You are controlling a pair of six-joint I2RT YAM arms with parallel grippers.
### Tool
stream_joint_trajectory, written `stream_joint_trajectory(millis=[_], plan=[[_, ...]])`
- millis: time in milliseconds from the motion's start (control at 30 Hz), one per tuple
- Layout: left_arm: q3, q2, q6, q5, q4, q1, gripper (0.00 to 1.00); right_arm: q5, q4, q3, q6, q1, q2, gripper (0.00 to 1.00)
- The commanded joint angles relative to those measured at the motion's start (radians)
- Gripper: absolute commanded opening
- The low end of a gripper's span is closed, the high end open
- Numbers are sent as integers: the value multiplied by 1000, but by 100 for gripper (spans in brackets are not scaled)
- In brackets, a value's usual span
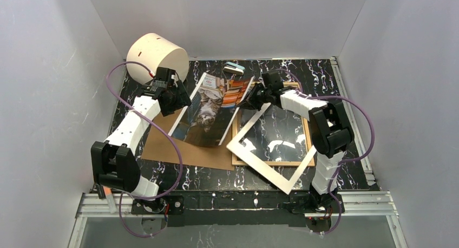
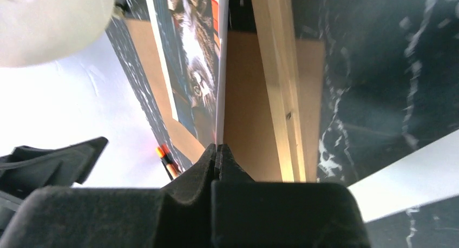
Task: Put the photo into the frame
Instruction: Move the photo to the center of the board, then pick up the photo frame item from the photo frame.
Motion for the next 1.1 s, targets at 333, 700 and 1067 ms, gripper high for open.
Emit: stream_joint_trajectory(millis=[333,700,1067], plan=[[-138,-82,-26,-65,-42,6,70,117,-83,27,52,279,7,1],[-189,-62,10,43,6,7,70,453,-341,27,-77,282,-168,64],[-315,-65,4,248,112,6,70,623,-586,-88,-60,280,-205,66]])
